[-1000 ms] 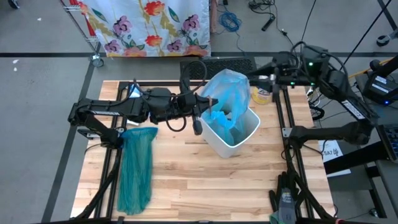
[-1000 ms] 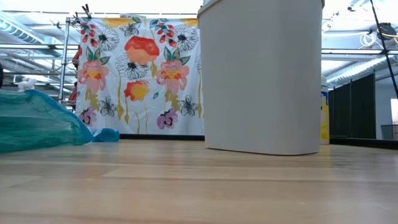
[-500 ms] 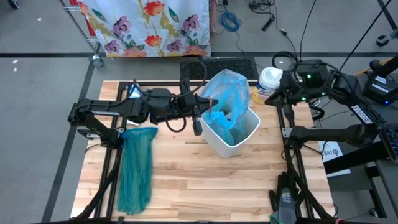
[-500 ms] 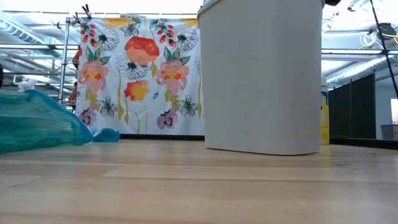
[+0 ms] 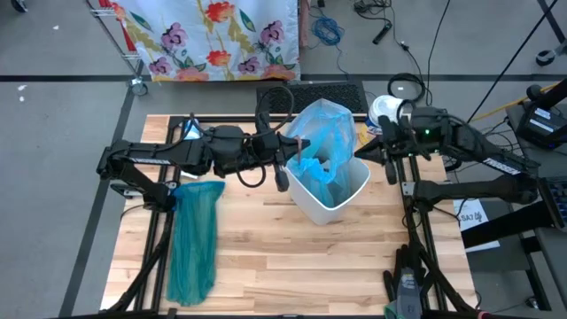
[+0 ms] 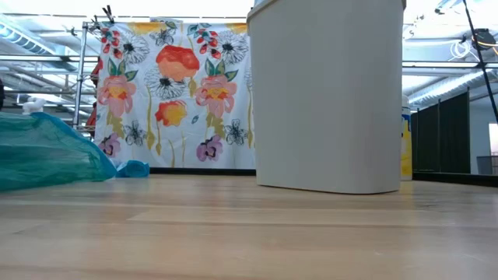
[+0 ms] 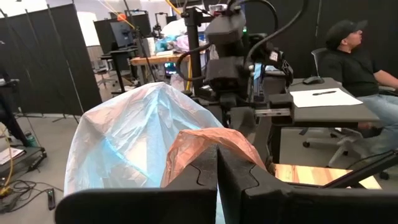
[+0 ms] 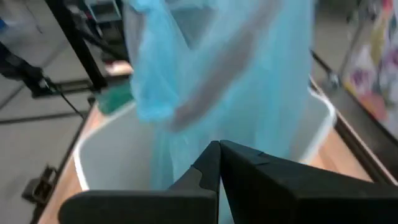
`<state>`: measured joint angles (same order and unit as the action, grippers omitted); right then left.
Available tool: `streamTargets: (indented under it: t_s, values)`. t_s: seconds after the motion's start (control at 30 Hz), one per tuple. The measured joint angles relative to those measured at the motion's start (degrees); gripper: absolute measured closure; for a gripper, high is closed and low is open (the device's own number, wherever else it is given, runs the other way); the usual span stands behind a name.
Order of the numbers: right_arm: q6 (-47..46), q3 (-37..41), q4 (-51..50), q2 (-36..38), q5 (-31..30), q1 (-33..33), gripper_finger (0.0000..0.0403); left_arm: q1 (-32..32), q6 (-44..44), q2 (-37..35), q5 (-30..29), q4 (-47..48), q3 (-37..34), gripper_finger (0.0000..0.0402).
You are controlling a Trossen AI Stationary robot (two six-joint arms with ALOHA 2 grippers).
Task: Place trash/remove bag and relplace
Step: Close the blue trash bag
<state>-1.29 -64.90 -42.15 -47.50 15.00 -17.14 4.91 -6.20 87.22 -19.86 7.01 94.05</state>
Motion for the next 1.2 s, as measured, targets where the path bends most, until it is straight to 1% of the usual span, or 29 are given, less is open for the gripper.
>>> streamTargets:
  t_s: [0.07, 0.1, 0.2, 0.27, 0.3, 0.37, 0.43, 0.5, 0.6, 0.77, 0.9, 1.0, 1.13, 1.2]
  values:
    - [-0.71, 3.07, 5.78, 0.39, -0.48, 1.45, 0.0403, 0.00, 0.06, 0.00, -0.03, -0.02, -0.01, 0.0401]
    - [-0.78, 4.33, 7.53, 0.38, -1.37, 2.09, 0.0403, 0.00, 0.11, 0.00, -0.05, -0.02, -0.01, 0.0401]
    - [-1.05, 7.30, 14.20, -0.31, -1.59, 3.59, 0.0403, 0.00, 0.13, 0.00, -0.15, 0.00, -0.01, 0.0401]
    - [-0.76, 7.52, 16.43, -0.90, -1.98, 4.45, 0.0403, 0.00, 0.12, 0.00, -0.16, -0.02, -0.01, 0.0401]
    - [-0.16, 7.21, 16.95, -1.17, -3.16, 4.72, 0.0403, 0.00, 0.11, 0.00, -0.17, -0.02, -0.01, 0.0401]
    - [0.55, 6.75, 16.24, -1.79, -5.90, 4.90, 0.0403, 0.00, 0.11, 0.00, -0.17, 0.00, -0.01, 0.0401]
    - [0.88, 6.64, 16.47, -2.39, -6.53, 4.85, 0.0403, 0.00, 0.11, 0.00, -0.17, -0.02, -0.01, 0.0401]
    - [1.39, 6.60, 18.73, -2.67, -5.05, 4.84, 0.0403, 0.00, 0.11, 0.00, -0.17, -0.02, -0.01, 0.0401]
    - [1.51, 6.45, 24.48, -3.13, 0.18, 4.92, 0.0403, 0.00, 0.10, 0.00, -0.17, -0.02, -0.01, 0.0401]
    - [-1.35, 6.43, 34.18, -3.14, 5.91, 4.88, 0.0403, 0.00, 0.07, 0.00, -0.19, -0.02, -0.01, 0.0401]
    - [-4.99, 6.42, 37.34, -4.18, 9.82, 4.88, 0.0403, 0.00, 0.07, 0.00, -0.17, -0.27, -0.01, 0.0401]
    - [-6.19, 6.42, 39.24, -5.35, 11.62, 4.88, 0.0403, 0.00, 0.03, 0.41, -0.17, -1.95, -0.01, 0.0401]
    - [-8.18, 6.42, 46.65, -6.39, 12.55, 4.88, 0.0403, 0.00, 0.02, 1.33, -0.17, -3.49, -0.03, 0.0401]
    - [-8.60, 6.42, 50.24, -6.66, 13.30, 4.88, 0.0403, 0.00, 1.78, 2.26, -0.17, -3.93, -0.03, 0.0401]
